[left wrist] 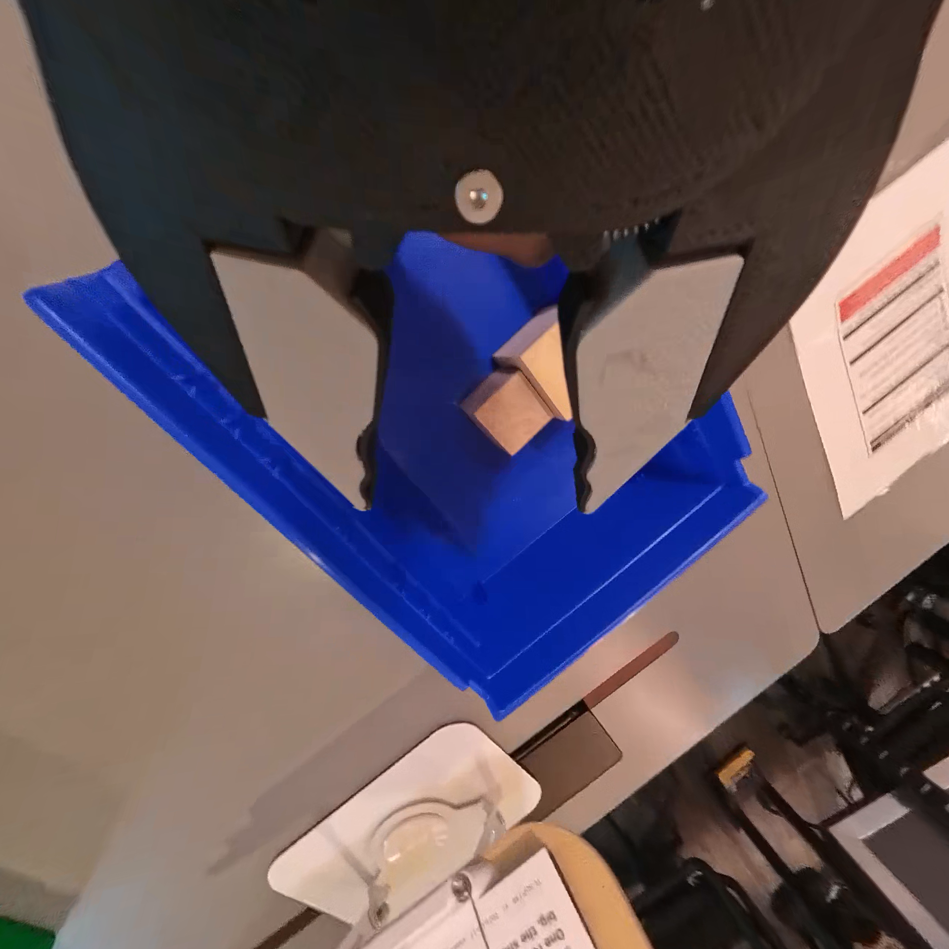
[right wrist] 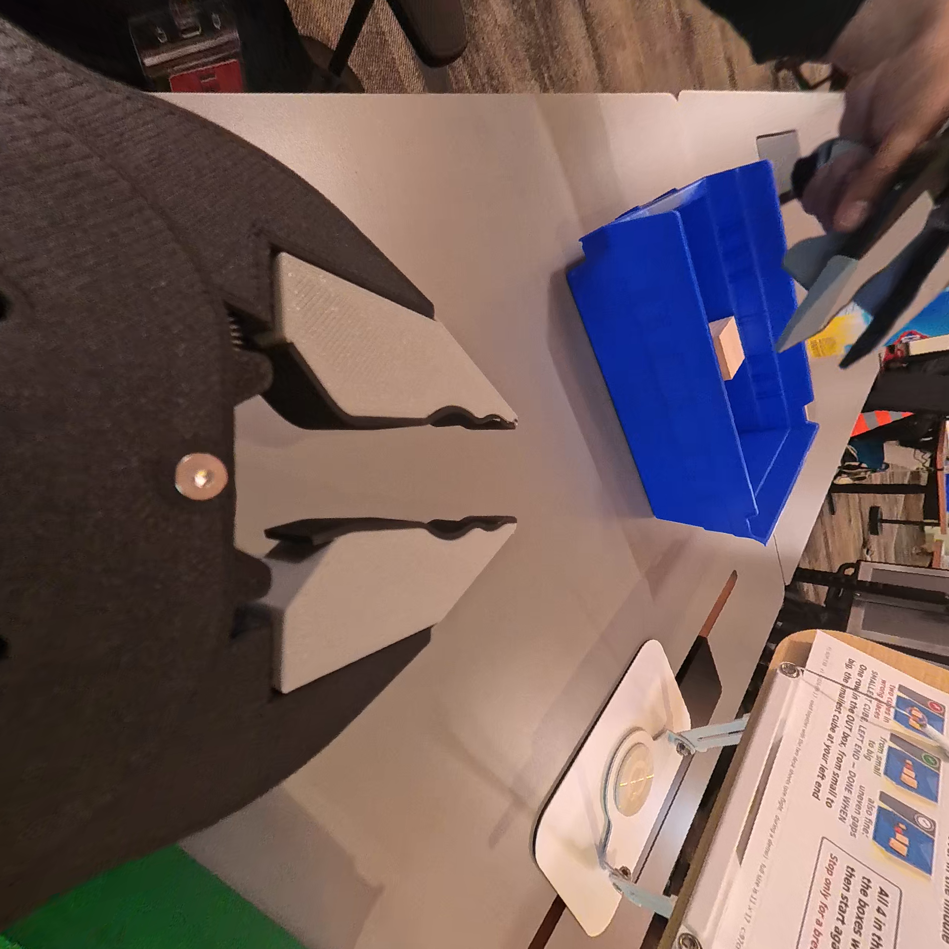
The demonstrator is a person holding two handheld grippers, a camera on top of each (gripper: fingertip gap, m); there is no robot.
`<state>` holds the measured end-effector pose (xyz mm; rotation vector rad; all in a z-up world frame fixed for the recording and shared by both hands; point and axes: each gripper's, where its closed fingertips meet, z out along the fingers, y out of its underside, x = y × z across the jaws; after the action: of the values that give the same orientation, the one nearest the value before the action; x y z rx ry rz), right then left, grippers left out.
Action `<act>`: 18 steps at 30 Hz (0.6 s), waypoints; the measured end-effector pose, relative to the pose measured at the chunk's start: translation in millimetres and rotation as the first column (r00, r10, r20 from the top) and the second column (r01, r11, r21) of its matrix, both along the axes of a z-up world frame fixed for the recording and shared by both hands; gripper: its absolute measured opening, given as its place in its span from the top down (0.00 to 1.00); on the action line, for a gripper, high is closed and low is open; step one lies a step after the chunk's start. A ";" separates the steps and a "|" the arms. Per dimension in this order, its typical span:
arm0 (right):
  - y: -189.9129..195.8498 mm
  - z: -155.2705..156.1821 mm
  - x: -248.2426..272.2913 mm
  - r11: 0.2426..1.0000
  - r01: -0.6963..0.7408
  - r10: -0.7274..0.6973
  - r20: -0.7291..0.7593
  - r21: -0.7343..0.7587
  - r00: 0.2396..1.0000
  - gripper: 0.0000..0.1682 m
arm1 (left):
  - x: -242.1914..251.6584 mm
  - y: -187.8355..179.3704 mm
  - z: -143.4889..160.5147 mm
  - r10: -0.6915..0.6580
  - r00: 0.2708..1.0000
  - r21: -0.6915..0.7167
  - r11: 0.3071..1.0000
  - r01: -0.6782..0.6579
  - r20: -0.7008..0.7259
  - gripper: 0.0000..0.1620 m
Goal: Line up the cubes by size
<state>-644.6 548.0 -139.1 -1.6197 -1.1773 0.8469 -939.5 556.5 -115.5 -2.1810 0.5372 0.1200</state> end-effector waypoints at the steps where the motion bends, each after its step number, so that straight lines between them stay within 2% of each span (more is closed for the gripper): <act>1: -0.1 -0.4 -0.1 1.000 -0.001 0.001 0.002 -0.002 1.000 0.82 | -2.3 3.5 -0.7 -0.014 0.999 -0.027 1.000 0.013 -0.030 0.54; 5: -1.9 -1.6 -1.2 1.000 -0.007 0.007 0.011 0.003 1.000 0.82 | -17.6 11.9 -14.7 -0.093 0.979 -0.156 0.986 0.064 -0.183 0.67; 9: -3.7 -3.5 -2.6 1.000 -0.015 0.015 0.021 0.002 1.000 0.82 | -32.2 7.3 -41.9 -0.269 0.891 -0.308 0.938 0.158 -0.364 0.64; 12: -3.9 -5.3 -3.1 1.000 -0.017 0.017 0.030 -0.002 0.999 0.81 | -34.0 -11.0 -69.3 -0.425 0.823 -0.467 0.855 0.227 -0.377 0.64; 14: -4.6 -5.1 -3.7 1.000 -0.022 0.022 0.028 -0.005 0.999 0.81 | -32.0 -7.8 -74.3 -0.460 0.801 -0.461 0.847 0.266 -0.383 0.68; 18: -5.5 -6.4 -4.6 1.000 -0.026 0.026 0.032 -0.007 0.999 0.81 | -27.8 -2.1 -85.1 -0.495 0.795 -0.460 0.831 0.313 -0.352 0.68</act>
<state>-649.2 542.4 -145.5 -1.6317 -1.2217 0.8451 -967.3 554.5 -200.6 -2.3486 1.4074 0.3221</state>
